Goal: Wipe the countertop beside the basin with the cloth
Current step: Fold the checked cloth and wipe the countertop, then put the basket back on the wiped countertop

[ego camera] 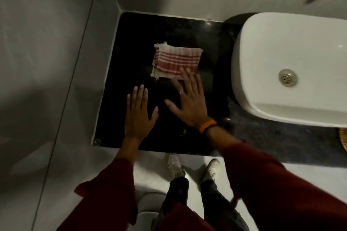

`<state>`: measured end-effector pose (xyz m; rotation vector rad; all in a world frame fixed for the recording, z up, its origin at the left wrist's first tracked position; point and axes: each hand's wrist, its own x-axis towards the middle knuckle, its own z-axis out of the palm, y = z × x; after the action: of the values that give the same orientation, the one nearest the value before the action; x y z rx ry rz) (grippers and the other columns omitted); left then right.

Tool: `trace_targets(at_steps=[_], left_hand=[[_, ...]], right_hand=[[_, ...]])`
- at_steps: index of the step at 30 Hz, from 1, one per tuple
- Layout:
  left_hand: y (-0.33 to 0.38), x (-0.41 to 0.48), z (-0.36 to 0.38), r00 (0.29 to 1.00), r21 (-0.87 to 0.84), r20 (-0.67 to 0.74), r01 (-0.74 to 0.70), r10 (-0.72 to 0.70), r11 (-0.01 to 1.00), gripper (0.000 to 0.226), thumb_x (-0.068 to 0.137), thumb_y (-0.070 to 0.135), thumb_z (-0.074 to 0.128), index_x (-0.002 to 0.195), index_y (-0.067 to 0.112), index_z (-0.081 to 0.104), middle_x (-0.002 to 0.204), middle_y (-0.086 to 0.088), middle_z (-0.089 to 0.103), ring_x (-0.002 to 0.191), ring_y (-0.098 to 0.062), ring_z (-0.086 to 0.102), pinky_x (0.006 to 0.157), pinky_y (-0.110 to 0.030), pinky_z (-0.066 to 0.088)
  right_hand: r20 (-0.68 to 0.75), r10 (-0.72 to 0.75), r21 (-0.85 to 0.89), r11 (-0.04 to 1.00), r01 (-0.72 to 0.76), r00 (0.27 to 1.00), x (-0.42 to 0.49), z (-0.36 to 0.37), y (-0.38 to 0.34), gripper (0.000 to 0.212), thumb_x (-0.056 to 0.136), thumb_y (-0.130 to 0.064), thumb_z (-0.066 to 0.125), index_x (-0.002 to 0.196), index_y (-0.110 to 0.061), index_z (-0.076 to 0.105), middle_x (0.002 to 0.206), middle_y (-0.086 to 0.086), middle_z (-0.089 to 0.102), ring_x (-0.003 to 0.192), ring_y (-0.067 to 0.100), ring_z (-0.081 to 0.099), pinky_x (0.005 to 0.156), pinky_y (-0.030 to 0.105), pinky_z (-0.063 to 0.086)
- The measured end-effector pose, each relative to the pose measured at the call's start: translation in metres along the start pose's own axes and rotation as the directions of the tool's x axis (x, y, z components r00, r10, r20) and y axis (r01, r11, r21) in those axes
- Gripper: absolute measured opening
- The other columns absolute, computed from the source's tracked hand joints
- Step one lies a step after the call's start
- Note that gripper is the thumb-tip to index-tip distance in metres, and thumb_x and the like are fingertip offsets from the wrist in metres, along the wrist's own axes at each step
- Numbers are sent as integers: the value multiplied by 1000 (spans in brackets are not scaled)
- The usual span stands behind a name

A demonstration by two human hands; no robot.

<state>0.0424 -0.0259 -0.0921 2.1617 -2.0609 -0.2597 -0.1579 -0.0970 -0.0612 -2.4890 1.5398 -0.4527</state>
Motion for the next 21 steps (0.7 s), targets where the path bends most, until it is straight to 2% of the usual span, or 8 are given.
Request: trace_targets(at_steps=[4, 9, 12, 16, 21], left_hand=[[34, -20, -4, 998, -17, 12, -65, 66, 998, 78, 98, 53, 35, 157, 4, 24, 167, -15, 23, 157, -32, 16, 128, -53, 18], [171, -68, 19, 956, -87, 74, -276, 282, 957, 81, 97, 56, 39, 158, 7, 22, 168, -13, 22, 158, -28, 16, 129, -47, 16], [261, -81, 31, 921, -98, 107, -364, 373, 926, 82, 95, 58, 41, 156, 5, 29, 166, -13, 27, 156, -28, 22, 126, -48, 24], [375, -82, 41, 897, -171, 75, -419, 435, 892, 80, 94, 57, 46, 152, 2, 38, 161, -15, 38, 153, -29, 32, 124, -48, 33], [509, -76, 57, 856, -230, 45, -493, 515, 839, 78, 94, 54, 49, 152, 3, 39, 160, -15, 40, 149, -28, 39, 121, -45, 39]], right_hand=[[51, 100, -41, 994, -98, 994, -127, -14, 18, 78, 95, -67, 45, 157, -21, 36, 170, 14, 21, 160, 31, 13, 125, 61, 19], [31, 254, -125, 961, -248, 967, -230, -50, 97, 85, 92, -67, 51, 157, -14, 36, 169, 15, 23, 158, 34, 19, 125, 59, 24], [-36, 306, -157, 938, -308, 951, -269, -83, 160, 90, 90, -67, 56, 156, -10, 37, 168, 14, 26, 158, 33, 21, 125, 58, 24], [-189, 352, -159, 910, -382, 917, -306, -138, 246, 91, 91, -66, 57, 156, -6, 35, 167, 16, 28, 158, 33, 20, 127, 57, 22], [-329, 463, -100, 849, -518, 823, -336, -211, 362, 80, 96, -61, 51, 154, -8, 38, 165, 17, 31, 157, 34, 22, 129, 54, 16]])
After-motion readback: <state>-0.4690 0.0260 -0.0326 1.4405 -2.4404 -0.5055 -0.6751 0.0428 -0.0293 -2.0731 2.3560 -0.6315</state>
